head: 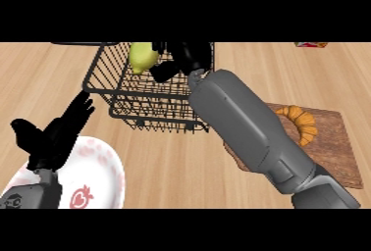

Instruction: Pick the lemon from the cutting board and place it in the tiered basket

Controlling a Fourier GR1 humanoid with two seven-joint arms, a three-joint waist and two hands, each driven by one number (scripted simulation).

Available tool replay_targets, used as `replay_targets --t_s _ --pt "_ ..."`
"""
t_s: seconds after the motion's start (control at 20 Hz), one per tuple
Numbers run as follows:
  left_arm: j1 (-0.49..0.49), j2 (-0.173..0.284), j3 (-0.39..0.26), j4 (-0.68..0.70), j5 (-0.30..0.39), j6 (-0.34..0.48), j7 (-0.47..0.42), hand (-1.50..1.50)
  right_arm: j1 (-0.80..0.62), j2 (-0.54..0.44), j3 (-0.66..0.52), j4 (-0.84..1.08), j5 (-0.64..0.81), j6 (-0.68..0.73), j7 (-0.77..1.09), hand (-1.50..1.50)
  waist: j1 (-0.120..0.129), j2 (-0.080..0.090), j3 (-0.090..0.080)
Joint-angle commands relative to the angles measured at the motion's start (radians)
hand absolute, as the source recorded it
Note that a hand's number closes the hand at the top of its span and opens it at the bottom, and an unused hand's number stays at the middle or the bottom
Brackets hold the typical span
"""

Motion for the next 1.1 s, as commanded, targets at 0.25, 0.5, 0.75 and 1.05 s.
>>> replay_targets --t_s 0.25,0.5,0.75,1.05 --pt "-0.065 0.004 0.029 0.052 0.023 -0.019 0.011 0.0 -0.089 0.008 0.092 0.148 -0.167 -0.127 -0.061 -1.5 0.013 0.009 -0.002" --pt "0.011 0.024 0.033 -0.015 0.028 -0.04 0.014 0.0 -0.059 0.008 0.016 0.115 -0.296 -0.144 -0.132 -1.5 0.006 0.004 -0.001" --pt "0.045 -0.055 -0.046 -0.085 -0.055 0.051 0.036 0.0 -0.069 0.009 -0.125 0.111 -0.43 -0.159 -0.194 -1.5 -0.002 0.003 0.0" --pt "0.051 -0.026 -0.002 -0.028 -0.041 0.02 -0.031 0.0 -0.034 -0.009 -0.289 0.055 -0.57 -0.166 -0.275 -1.5 -0.021 0.002 0.0"
